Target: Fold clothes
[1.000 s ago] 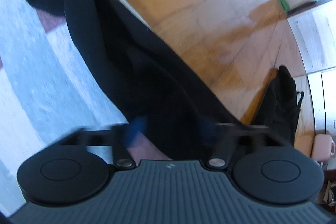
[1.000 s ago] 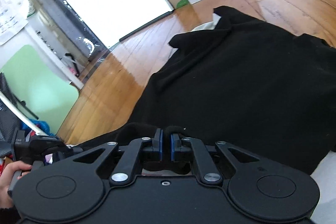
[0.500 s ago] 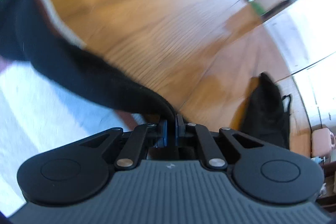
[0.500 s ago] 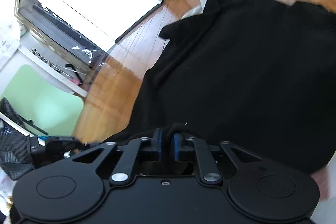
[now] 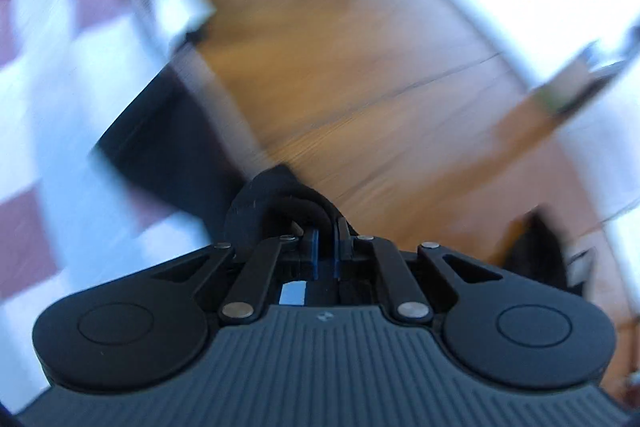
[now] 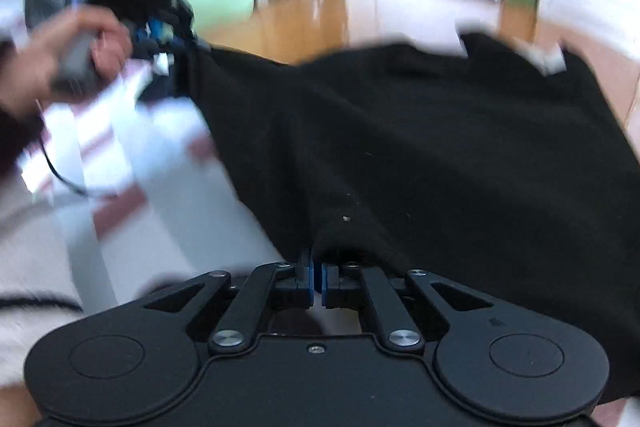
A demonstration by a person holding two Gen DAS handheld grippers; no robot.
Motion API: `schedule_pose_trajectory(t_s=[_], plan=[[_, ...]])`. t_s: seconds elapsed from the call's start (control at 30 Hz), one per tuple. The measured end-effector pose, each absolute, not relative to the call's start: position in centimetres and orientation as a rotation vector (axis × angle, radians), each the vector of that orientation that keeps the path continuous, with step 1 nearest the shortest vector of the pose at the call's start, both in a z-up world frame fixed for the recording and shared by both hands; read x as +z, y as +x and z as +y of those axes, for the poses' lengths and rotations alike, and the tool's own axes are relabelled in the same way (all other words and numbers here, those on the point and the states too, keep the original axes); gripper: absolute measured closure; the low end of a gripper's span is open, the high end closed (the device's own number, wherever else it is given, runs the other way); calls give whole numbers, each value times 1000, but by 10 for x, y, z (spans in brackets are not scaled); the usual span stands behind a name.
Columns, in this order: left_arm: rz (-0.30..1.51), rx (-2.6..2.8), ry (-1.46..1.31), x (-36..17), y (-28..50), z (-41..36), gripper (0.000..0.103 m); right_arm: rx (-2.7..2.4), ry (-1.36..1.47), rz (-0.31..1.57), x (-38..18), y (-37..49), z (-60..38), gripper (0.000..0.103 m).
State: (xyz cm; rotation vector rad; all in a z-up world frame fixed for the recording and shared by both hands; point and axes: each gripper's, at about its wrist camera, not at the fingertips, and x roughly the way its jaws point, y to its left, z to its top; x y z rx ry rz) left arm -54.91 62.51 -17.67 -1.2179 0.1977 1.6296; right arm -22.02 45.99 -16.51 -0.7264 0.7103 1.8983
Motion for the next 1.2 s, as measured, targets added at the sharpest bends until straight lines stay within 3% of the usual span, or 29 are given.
schedule_pose_trajectory(t_s=[0.1,0.23,0.3,0.33,0.47,0.63,0.87,1.03,1.2], plan=[[271,1690,-1322,-194,-556,628,88,1874,-652,886,-164,-209,469,92],[322,1758,-1229,-173,-543,623,47,1780,-436,1134,-146,-166,458,68],[353,1768,-1136,-156,-531,614,41,1721,-327,1153,-123,-139,448,55],[371,1751,-1096,-149,-524,609,40,1677,-260,1154,-110,-123,440,49],[403,1478,-972,-126,-488,596,43,1513,-7,1225,-71,-55,413,47],[343,1016,-1058,-124,-425,592,41,1317,-53,1262,-25,5,391,47],[580,882,-731,-127,-330,574,40,938,281,1469,36,63,350,46],[653,853,-495,-116,-289,543,40,697,-81,1287,106,55,372,46],[688,731,-468,-112,-273,517,40,691,-340,1145,162,26,403,46]])
